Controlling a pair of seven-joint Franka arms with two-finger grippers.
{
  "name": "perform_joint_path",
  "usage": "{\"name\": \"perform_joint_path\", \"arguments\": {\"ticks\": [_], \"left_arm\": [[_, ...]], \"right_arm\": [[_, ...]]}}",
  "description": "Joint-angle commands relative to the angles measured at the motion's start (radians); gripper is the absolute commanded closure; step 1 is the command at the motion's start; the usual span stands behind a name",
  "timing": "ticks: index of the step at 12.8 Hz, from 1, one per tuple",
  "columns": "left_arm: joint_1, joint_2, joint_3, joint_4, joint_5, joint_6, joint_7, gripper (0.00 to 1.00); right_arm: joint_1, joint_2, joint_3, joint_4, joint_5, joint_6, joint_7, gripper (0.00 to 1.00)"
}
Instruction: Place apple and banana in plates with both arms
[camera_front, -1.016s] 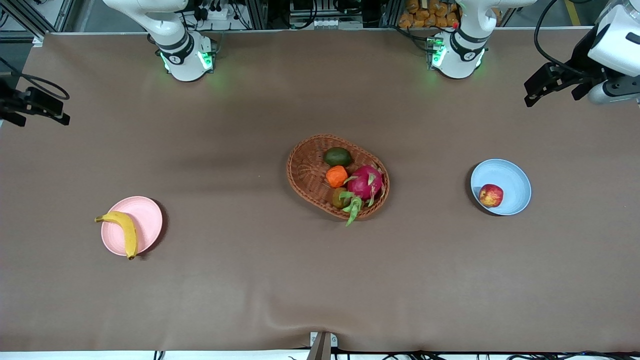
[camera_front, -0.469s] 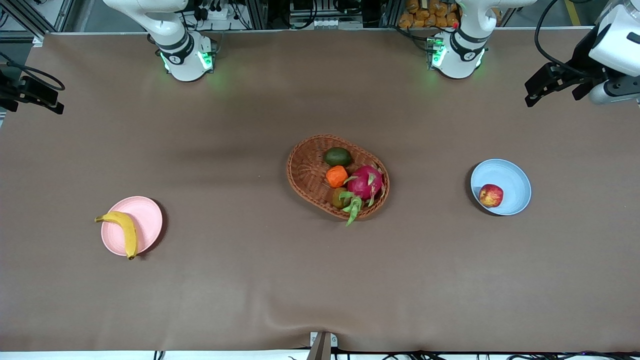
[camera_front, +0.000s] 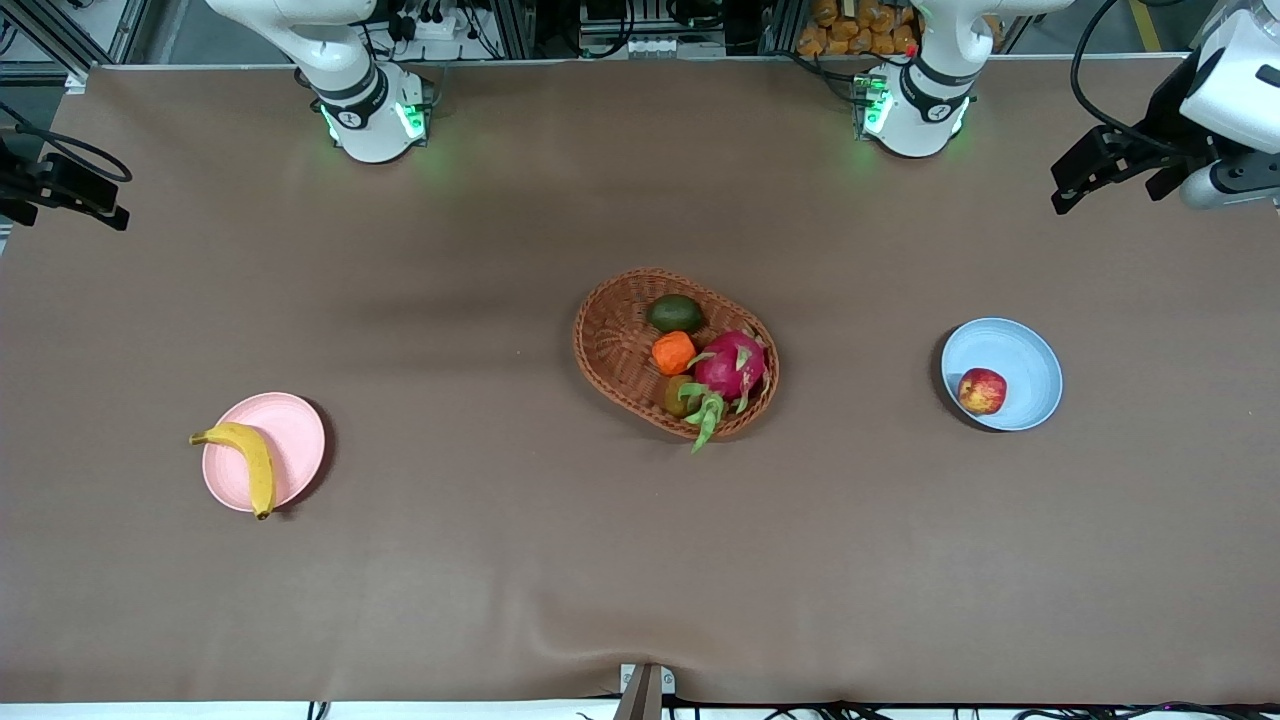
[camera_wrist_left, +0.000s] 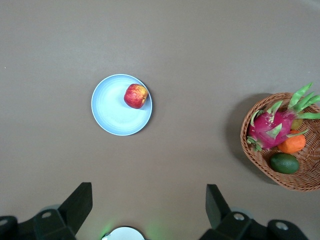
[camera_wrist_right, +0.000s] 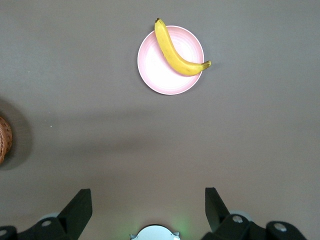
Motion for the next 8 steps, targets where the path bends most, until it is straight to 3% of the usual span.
{"name": "perform_joint_path", "arguments": {"ticks": [1, 8], "left_arm": [[0.009, 0.001, -0.002, 0.002, -0.004, -0.005, 0.007, 0.00], [0.012, 0.010, 0.006, -0.002, -0.002, -0.007, 0.007, 0.00]], "right_arm": [[-0.003, 0.003, 0.013, 0.004, -0.001, 0.002, 0.001, 0.00], [-0.001, 0.002, 0.012, -0.021, 0.028, 0.082, -0.065, 0.00]]}}
